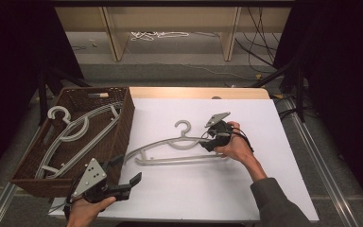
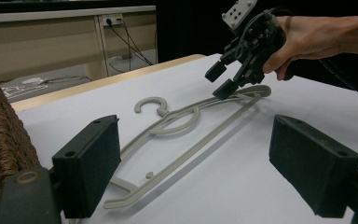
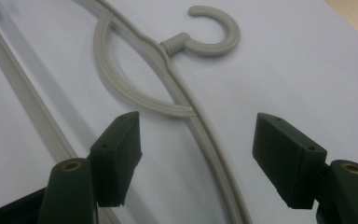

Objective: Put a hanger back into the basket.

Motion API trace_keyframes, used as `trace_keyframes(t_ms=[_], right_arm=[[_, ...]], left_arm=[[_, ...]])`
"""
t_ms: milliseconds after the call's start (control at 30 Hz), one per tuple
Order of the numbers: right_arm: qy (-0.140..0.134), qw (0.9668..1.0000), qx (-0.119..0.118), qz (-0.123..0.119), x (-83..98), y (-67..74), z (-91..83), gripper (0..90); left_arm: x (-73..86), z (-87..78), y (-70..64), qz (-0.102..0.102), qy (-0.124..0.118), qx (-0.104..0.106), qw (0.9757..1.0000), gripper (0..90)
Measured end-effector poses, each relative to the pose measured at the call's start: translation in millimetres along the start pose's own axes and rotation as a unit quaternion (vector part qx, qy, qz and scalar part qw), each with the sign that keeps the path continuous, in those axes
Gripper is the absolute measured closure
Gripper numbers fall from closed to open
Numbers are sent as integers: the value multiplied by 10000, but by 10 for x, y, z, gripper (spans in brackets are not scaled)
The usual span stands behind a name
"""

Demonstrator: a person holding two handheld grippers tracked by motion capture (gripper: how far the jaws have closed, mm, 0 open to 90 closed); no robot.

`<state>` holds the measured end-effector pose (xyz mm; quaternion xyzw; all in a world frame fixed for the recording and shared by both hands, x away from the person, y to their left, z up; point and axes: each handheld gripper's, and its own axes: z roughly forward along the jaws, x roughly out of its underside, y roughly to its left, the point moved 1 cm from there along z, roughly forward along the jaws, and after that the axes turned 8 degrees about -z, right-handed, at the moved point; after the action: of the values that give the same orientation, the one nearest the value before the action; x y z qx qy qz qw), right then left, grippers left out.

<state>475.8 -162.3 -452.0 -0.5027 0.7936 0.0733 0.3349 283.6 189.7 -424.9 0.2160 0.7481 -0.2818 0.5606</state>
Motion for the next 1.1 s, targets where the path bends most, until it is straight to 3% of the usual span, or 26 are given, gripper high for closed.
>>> trace_keyframes(t_ms=[200, 300, 533, 800, 1100], right_arm=[[386, 9991, -140, -61, -9, -54, 90, 357], [402, 9989, -210, -134, -8, -98, 126, 382], [601, 9977, -318, 10, 20, -162, 222, 438], [900, 9946, -502, -133, -20, -199, 283, 514], [1248, 9901, -635, -135, -44, -239, 355, 618]], left_arm=[[-2, -8, -33, 38, -8, 38, 10000, 160], [2, -4, -47, 27, 5, 39, 10000, 160], [5, -2, -46, 51, 29, 44, 10000, 160], [3, -3, -44, 111, 50, 79, 9999, 160], [-3, -9, -47, 83, 45, 105, 9999, 160]])
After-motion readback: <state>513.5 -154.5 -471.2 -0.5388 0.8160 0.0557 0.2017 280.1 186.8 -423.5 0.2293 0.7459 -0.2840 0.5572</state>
